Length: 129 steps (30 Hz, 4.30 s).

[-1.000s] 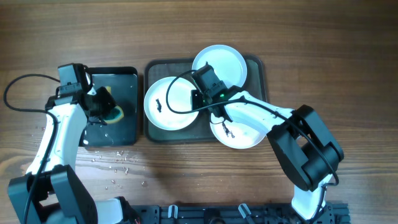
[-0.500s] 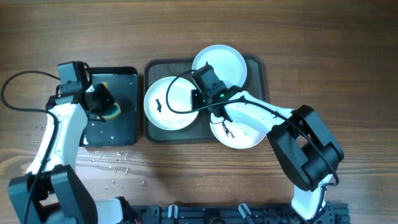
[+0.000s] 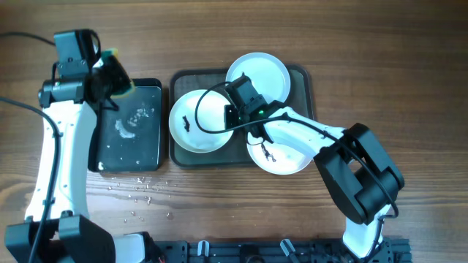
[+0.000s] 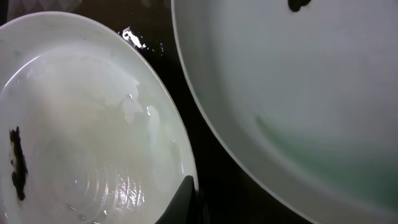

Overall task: Clean dirty plates on tray and stack at the side
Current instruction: 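Lift the sponge with the left gripper and carry it to the left plate, then scrub the left plate with the sponge while the right gripper holds it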

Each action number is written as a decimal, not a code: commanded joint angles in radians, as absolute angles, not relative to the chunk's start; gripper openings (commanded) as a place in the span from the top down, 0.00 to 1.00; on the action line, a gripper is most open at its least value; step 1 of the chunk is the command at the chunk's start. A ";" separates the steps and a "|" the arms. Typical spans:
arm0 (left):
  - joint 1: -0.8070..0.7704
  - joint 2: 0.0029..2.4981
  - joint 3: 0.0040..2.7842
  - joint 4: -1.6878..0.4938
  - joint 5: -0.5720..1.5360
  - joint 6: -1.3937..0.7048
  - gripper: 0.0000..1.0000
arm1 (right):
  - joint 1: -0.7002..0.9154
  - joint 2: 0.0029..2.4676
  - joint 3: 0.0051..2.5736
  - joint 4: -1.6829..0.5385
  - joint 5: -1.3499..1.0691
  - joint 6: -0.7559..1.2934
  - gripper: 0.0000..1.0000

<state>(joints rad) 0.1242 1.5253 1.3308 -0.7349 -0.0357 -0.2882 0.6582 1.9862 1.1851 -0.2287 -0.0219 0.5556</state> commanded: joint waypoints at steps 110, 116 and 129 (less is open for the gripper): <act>-0.247 1.839 1.077 -0.560 0.459 -0.286 0.96 | 0.664 2.004 1.182 -0.218 -0.070 0.551 0.96; -0.247 1.816 1.077 -0.583 0.366 -0.288 0.96 | 0.664 2.004 1.182 -0.219 -0.070 0.551 0.96; -0.242 1.783 1.080 -0.590 0.272 -0.299 0.96 | 0.664 2.004 1.182 -0.219 -0.070 0.551 0.96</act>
